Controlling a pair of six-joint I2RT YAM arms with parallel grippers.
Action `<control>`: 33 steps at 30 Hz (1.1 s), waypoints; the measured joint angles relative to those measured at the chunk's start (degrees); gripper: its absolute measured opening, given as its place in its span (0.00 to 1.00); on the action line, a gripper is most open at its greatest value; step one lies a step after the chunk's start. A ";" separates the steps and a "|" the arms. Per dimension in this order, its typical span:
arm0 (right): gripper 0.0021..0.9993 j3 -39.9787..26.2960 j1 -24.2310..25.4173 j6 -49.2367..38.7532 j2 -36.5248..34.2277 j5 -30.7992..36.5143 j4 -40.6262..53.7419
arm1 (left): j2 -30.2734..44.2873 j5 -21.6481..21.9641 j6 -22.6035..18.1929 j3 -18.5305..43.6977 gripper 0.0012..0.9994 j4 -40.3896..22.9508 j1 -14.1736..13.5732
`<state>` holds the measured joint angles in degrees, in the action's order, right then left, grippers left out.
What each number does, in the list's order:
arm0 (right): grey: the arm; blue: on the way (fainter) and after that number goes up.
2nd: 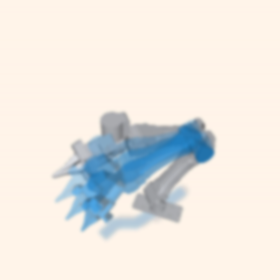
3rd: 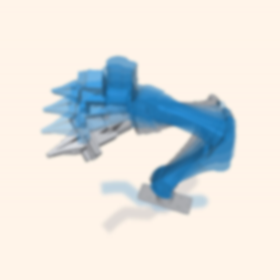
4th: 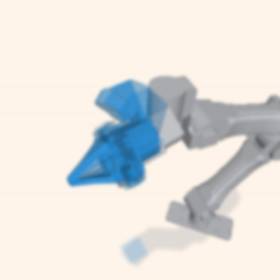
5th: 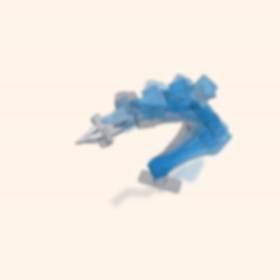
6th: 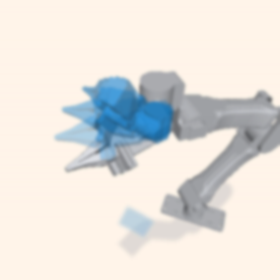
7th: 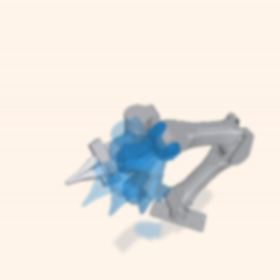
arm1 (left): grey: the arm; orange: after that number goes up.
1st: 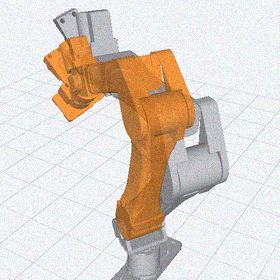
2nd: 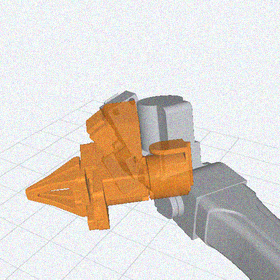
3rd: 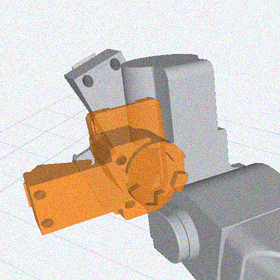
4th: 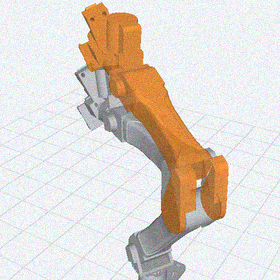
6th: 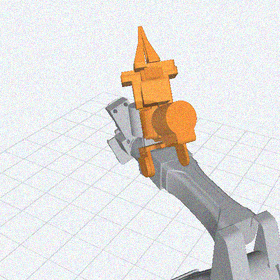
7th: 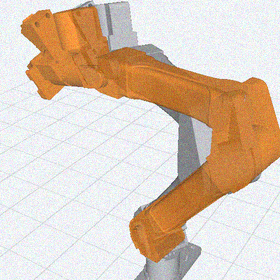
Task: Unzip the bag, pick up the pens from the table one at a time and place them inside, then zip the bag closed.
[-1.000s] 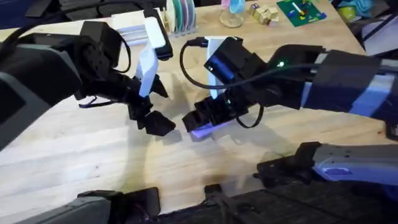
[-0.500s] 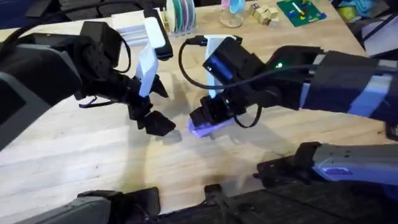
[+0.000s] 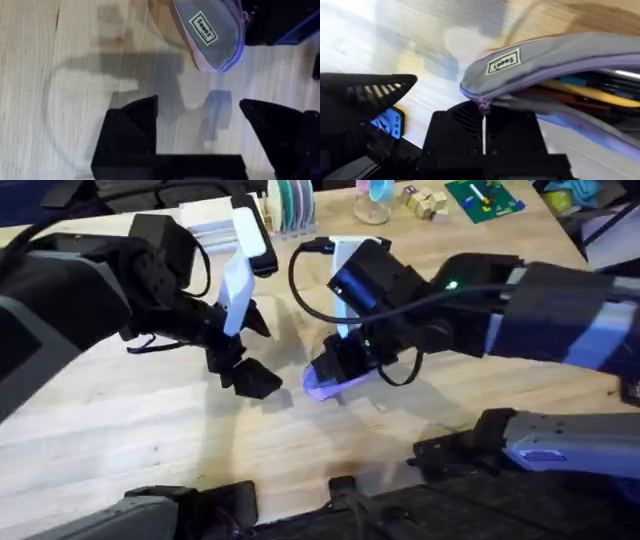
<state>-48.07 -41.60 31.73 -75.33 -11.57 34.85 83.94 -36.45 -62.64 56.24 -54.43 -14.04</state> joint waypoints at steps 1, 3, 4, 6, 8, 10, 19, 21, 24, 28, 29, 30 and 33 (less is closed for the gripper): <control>0.03 0.00 0.00 -0.01 0.43 0.00 0.02 | 0.00 0.00 0.01 0.01 0.99 0.02 0.00; 0.03 0.00 0.00 -0.01 1.69 0.00 0.09 | 0.00 0.00 -0.01 0.01 0.99 0.02 0.02; 0.03 0.00 0.00 -0.01 2.40 0.00 0.13 | 0.00 0.00 -0.02 0.01 0.99 0.02 0.02; 0.03 0.00 0.00 -0.01 3.83 0.00 0.17 | 0.00 0.01 0.01 0.01 0.99 0.02 0.00; 0.03 0.00 0.00 -0.01 5.49 0.00 0.11 | 0.00 0.00 -0.02 0.01 0.99 0.02 0.00; 0.03 0.00 0.00 -0.01 7.05 0.01 0.02 | 0.00 0.00 0.00 0.01 0.99 0.02 0.00; 0.03 -1.31 0.00 -0.01 10.07 0.20 0.02 | 0.00 -5.43 -0.02 0.01 0.99 0.02 0.07; 0.03 -1.60 0.00 -0.01 10.07 0.22 0.00 | 0.00 -7.44 0.01 0.01 0.99 0.02 0.06; 0.03 -1.73 0.00 -0.01 10.07 0.22 -0.02 | 0.00 -10.25 -0.02 0.01 0.99 0.02 -0.07; 0.03 -1.73 0.07 -0.01 10.07 0.22 -0.13 | 0.14 -12.14 0.01 0.00 0.99 0.02 -1.19; 0.03 -1.73 0.21 -0.01 10.07 0.22 -0.14 | 0.46 -12.59 0.01 0.01 0.99 0.08 -1.62; 0.03 -1.73 0.43 -0.01 10.07 0.22 -0.15 | 1.06 -13.30 0.01 0.01 0.99 0.19 -2.04; 0.03 -1.75 1.75 -0.01 10.07 0.22 -0.17 | 3.80 -15.44 0.01 0.00 0.99 0.82 -3.00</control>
<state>-49.82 -39.86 31.73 -65.25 -11.35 34.68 87.75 -51.89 -62.63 56.24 -53.61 -17.05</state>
